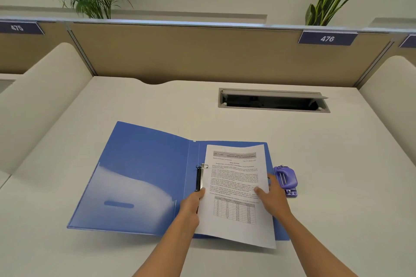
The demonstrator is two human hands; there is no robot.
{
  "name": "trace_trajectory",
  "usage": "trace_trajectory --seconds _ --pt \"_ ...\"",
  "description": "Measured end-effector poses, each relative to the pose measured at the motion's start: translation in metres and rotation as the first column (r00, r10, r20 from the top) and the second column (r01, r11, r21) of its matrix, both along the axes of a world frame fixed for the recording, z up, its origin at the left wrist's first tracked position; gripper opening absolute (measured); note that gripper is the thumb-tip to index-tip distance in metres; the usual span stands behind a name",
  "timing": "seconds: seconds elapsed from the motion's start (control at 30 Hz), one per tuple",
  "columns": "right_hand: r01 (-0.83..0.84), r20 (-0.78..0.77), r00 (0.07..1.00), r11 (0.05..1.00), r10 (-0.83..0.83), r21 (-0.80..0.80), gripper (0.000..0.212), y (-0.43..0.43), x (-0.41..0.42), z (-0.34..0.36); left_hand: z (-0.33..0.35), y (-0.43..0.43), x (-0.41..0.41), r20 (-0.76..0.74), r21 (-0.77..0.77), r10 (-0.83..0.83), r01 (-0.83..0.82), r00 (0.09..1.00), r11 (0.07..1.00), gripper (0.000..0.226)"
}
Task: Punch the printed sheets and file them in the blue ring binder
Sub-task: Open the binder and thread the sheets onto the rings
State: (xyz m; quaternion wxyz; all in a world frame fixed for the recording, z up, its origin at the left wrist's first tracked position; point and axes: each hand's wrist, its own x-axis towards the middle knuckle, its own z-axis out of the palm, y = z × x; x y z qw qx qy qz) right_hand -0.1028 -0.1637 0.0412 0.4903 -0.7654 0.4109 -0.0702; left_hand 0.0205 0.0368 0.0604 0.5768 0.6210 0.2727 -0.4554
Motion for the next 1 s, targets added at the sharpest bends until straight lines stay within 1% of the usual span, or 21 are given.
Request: trace_trajectory --seconds 0.17,0.27,0.33,0.4,0.47,0.57,0.67,0.8,0.87,0.93,1.0 --pt "0.014 0.013 1.0 1.0 -0.014 0.017 0.044 -0.001 0.0 -0.003 0.003 -0.001 -0.002 -0.009 -0.025 0.014 -0.014 1.0 1.0 0.024" --pt "0.021 0.007 1.0 0.999 -0.021 0.034 0.045 -0.002 -0.001 -0.005 0.004 -0.001 -0.004 -0.02 -0.015 0.023 -0.023 1.0 1.0 0.023" --pt "0.022 0.001 1.0 0.999 -0.023 0.042 0.043 -0.003 -0.002 -0.007 0.002 0.0 -0.005 -0.03 -0.015 0.019 -0.02 0.999 1.0 0.026" --pt "0.024 -0.004 1.0 0.999 -0.024 0.043 0.043 -0.004 -0.002 -0.008 -0.004 -0.001 -0.005 -0.023 -0.005 0.023 -0.023 0.999 1.0 0.033" --pt "0.025 0.001 1.0 0.999 -0.025 0.045 0.042 -0.004 -0.002 -0.008 -0.002 -0.002 -0.007 0.0 0.027 0.045 -0.045 0.999 0.999 0.034" --pt "0.033 0.025 0.999 0.998 -0.035 0.053 0.04 -0.003 -0.003 -0.007 0.001 -0.004 -0.012 0.058 0.072 0.074 -0.078 0.996 0.994 0.028" --pt "0.053 0.063 0.996 0.998 -0.056 0.041 0.041 -0.003 -0.002 -0.003 -0.005 -0.006 -0.014 0.101 0.092 0.067 -0.077 0.993 0.993 0.03" --pt "0.065 0.085 0.994 0.998 -0.064 -0.004 0.043 -0.007 0.002 0.001 -0.013 -0.007 -0.015 0.119 0.123 0.035 -0.05 0.992 0.991 0.03" --pt "0.069 0.09 0.994 0.998 -0.067 -0.013 0.045 -0.009 0.003 0.001 -0.01 -0.008 -0.018 0.113 0.101 0.035 -0.047 0.993 0.994 0.027" --pt "0.067 0.101 0.993 0.998 -0.066 -0.011 0.045 -0.01 0.004 0.002 -0.008 -0.007 -0.02 0.076 0.048 0.053 -0.057 0.996 0.997 0.024" --pt "0.058 0.107 0.993 0.998 -0.056 -0.013 0.044 -0.009 0.003 0.002 -0.006 -0.005 -0.021 0.038 -0.002 0.06 -0.06 0.997 0.998 0.025"
